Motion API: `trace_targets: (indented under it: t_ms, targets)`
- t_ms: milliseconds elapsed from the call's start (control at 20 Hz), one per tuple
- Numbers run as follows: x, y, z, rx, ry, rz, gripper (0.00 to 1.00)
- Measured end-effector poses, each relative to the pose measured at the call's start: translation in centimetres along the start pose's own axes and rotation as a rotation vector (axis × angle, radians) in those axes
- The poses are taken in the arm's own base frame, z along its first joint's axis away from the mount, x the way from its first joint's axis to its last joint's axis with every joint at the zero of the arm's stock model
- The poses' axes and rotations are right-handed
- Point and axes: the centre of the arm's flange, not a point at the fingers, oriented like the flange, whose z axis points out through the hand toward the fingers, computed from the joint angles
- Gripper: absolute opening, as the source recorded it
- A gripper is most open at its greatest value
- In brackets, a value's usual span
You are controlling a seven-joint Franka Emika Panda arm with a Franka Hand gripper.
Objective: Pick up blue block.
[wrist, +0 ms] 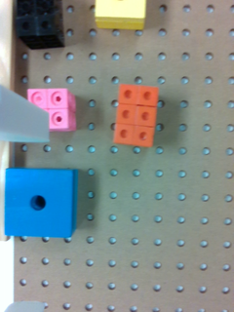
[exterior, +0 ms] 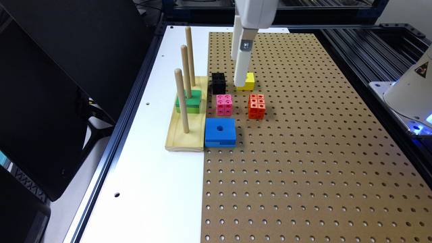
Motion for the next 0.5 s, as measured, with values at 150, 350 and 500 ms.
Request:
trace_targets:
  t_ms: [150, 350, 500]
  targets:
    - [0.0, 0.0, 0.1, -0.001, -0.001, 0.000, 1.00]
    - [0.2, 0.0, 2.4, -0.017, -0.017, 0.001, 1.00]
    - [0.5, -0.2, 5.0, -0.017, -0.023, 0.003, 1.00]
